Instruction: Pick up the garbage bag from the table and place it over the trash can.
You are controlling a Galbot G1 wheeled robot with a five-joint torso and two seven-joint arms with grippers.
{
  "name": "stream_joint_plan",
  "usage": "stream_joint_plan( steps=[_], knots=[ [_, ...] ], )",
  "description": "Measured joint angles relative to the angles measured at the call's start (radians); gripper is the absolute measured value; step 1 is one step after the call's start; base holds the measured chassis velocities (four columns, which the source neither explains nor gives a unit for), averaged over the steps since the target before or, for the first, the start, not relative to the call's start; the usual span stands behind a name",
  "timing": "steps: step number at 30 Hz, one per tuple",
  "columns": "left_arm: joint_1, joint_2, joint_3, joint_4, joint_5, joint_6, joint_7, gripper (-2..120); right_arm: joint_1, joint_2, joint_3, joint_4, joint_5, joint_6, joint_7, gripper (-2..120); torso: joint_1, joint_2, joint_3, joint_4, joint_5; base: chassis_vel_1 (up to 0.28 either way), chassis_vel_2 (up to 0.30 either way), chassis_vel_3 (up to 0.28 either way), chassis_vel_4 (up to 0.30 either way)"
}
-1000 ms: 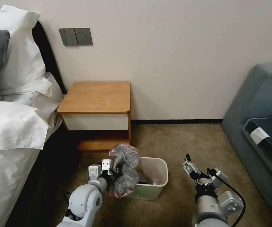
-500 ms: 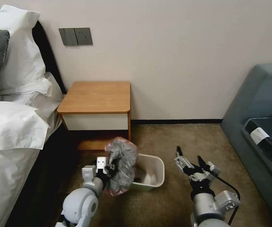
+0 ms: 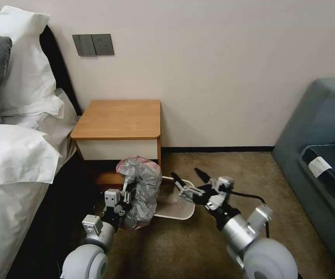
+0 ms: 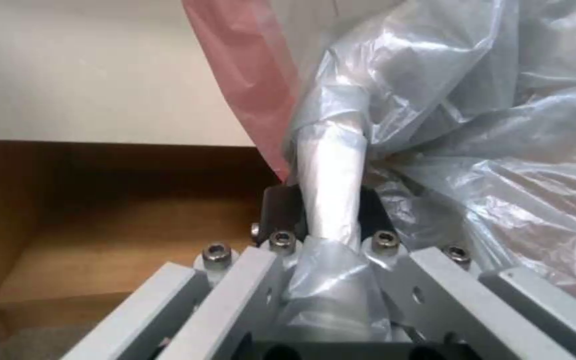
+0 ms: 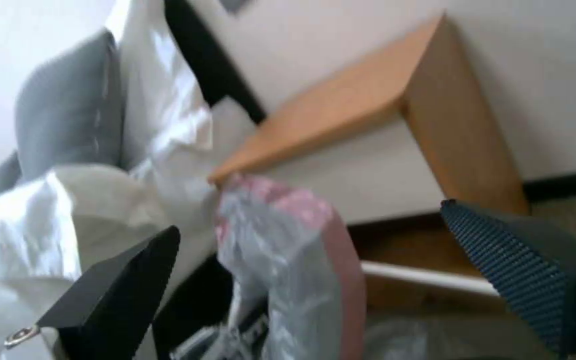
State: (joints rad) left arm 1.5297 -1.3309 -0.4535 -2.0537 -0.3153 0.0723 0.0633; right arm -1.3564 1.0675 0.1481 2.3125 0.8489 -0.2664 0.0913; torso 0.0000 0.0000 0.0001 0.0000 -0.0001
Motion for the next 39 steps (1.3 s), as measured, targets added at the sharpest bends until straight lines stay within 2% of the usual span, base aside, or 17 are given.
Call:
stream_joint_plan(
  steps=[5,9,18,26,32,35,37,38,39],
  knots=[
    [0.010,0.000,-0.010,-0.007,-0.020,-0.026,0.015,3,0.082,-0.036,-0.067,-0.075,0.057,-0.047,0.018,100,0.000,0.000,0.000,0.0001,0.0002,0.000,0.000,0.000,0.000],
    [0.015,0.001,-0.021,-0.014,-0.048,-0.037,0.033,3,0.097,-0.040,-0.099,-0.082,0.125,-0.069,0.042,100,0.000,0.000,0.000,-0.0001,0.0000,0.000,0.000,0.000,0.000],
    [0.020,0.005,-0.020,-0.024,-0.078,-0.037,0.084,3,0.178,-0.016,-0.155,-0.141,0.141,-0.092,0.058,100,0.000,0.000,0.000,-0.0001,0.0001,0.000,0.000,0.000,0.000],
    [0.027,0.012,-0.034,-0.026,-0.112,-0.040,0.180,3,0.259,-0.028,-0.187,-0.207,0.143,-0.097,0.024,100,0.000,0.000,0.000,0.0001,0.0001,0.000,0.000,0.000,0.000],
    [0.030,0.013,-0.040,-0.026,-0.115,-0.039,0.188,3,0.263,-0.020,-0.187,-0.219,0.137,-0.096,0.008,100,0.000,0.000,0.000,0.0000,0.0001,0.000,0.000,0.000,0.000],
    [0.030,0.012,-0.040,-0.026,-0.113,-0.036,0.185,3,0.261,-0.017,-0.187,-0.219,0.130,-0.096,0.008,93,0.000,0.000,0.000,0.0000,0.0001,0.000,0.000,0.000,0.000],
    [0.027,0.011,-0.040,-0.026,-0.112,-0.033,0.177,3,0.257,-0.017,-0.190,-0.216,0.122,-0.094,0.007,80,0.000,0.000,0.000,0.0000,0.0002,0.000,0.000,0.000,0.000],
    [0.027,0.011,-0.040,-0.026,-0.112,-0.033,0.177,3,0.257,-0.017,-0.190,-0.216,0.122,-0.094,0.007,80,0.000,0.000,0.000,0.0000,0.0002,0.000,0.000,0.000,0.000],
    [0.025,0.009,-0.039,-0.026,-0.112,-0.032,0.173,3,0.255,-0.018,-0.191,-0.215,0.119,-0.093,0.006,76,0.000,0.000,0.000,0.0000,0.0001,0.000,0.000,0.000,0.000]
  ],
)
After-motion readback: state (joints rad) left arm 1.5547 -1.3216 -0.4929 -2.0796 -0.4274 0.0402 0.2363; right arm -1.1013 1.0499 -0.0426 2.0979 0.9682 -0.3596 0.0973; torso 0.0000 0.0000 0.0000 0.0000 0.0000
